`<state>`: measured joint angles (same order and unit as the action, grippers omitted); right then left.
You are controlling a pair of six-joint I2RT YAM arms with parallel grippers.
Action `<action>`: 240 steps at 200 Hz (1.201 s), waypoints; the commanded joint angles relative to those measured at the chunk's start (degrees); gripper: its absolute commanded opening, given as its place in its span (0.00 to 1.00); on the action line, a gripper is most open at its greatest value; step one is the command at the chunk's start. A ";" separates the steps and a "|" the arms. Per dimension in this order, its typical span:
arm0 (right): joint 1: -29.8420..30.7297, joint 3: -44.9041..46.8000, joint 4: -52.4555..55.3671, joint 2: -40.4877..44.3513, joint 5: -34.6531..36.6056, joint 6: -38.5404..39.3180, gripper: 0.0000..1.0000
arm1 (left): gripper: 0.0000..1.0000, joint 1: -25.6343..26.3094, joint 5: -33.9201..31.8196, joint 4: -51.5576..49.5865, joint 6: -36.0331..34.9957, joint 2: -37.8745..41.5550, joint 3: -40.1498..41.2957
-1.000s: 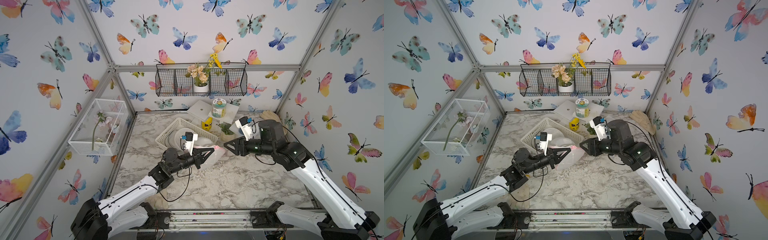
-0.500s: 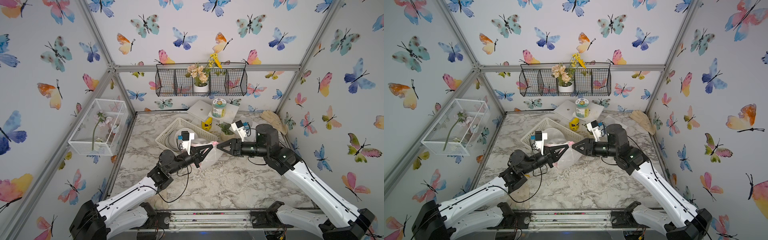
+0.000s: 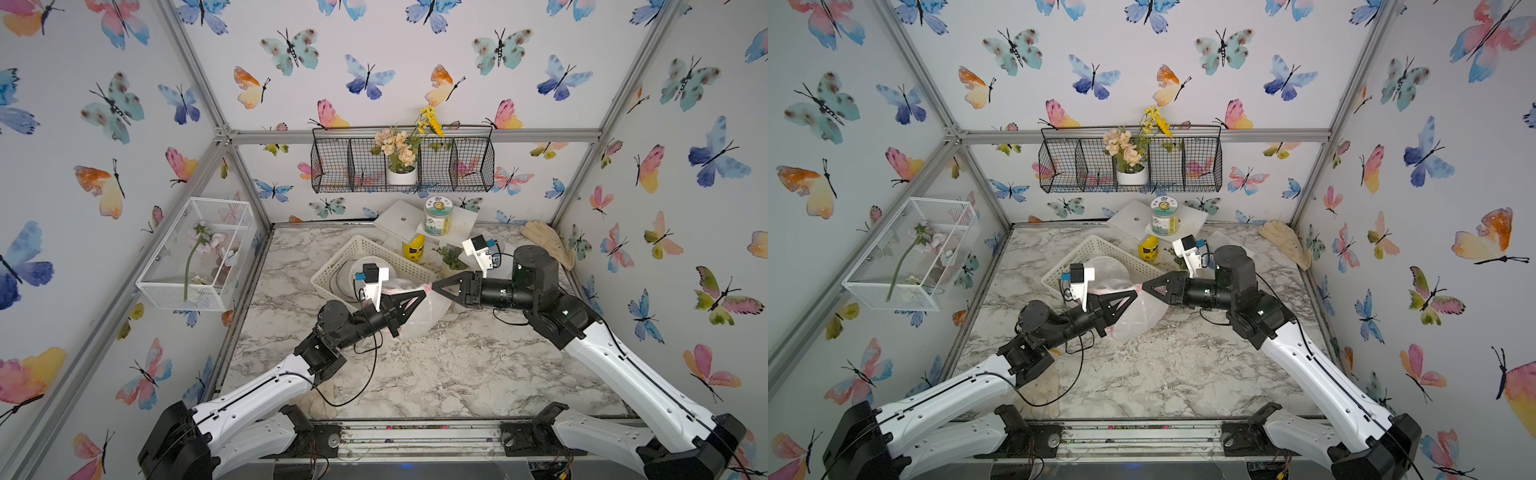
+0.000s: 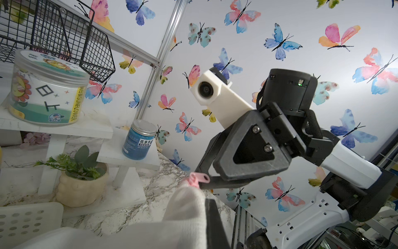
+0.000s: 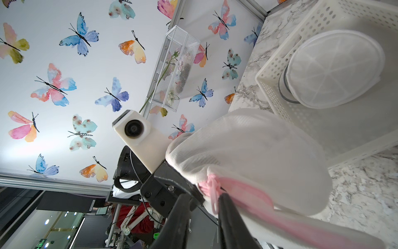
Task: Turn the laundry bag inside out
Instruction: Zip the zipper on the laundry bag.
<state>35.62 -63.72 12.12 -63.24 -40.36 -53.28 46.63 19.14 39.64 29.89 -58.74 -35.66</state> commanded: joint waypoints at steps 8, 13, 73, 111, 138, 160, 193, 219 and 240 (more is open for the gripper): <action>0.16 0.70 -1.83 -0.63 -0.07 -0.33 0.24 | 0.00 0.28 0.55 2.34 -1.15 1.33 0.20; 0.16 0.71 -1.81 -0.74 0.01 -0.34 0.23 | 0.00 0.28 0.63 2.46 -1.22 1.32 0.22; 0.16 0.97 -1.61 -1.62 1.75 -0.34 0.09 | 0.00 0.35 0.82 2.48 -1.58 1.26 -0.05; 0.16 0.41 0.77 -1.08 6.12 0.36 0.02 | 0.00 0.31 0.09 1.81 -1.67 1.59 0.20; 0.16 0.00 5.34 0.78 13.73 0.72 0.02 | 0.00 0.32 -2.54 0.50 -1.72 2.76 1.04; 0.16 0.38 10.42 1.97 18.46 0.54 0.02 | 0.00 0.37 -4.95 0.46 -1.90 4.05 2.11; 0.14 3.30 15.79 3.47 22.60 0.06 0.02 | 0.00 0.30 -5.66 1.73 -1.08 4.76 3.58; 0.08 8.51 14.59 4.09 21.99 -1.60 0.02 | 0.00 0.34 -7.57 5.53 1.38 4.78 5.67; 0.13 11.32 9.76 2.54 17.98 -3.82 0.02 | 0.00 0.33 -8.24 9.91 3.65 2.91 6.62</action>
<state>35.99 -55.42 22.96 -59.22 -22.31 -54.61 46.92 14.11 40.88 30.79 -55.27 -29.47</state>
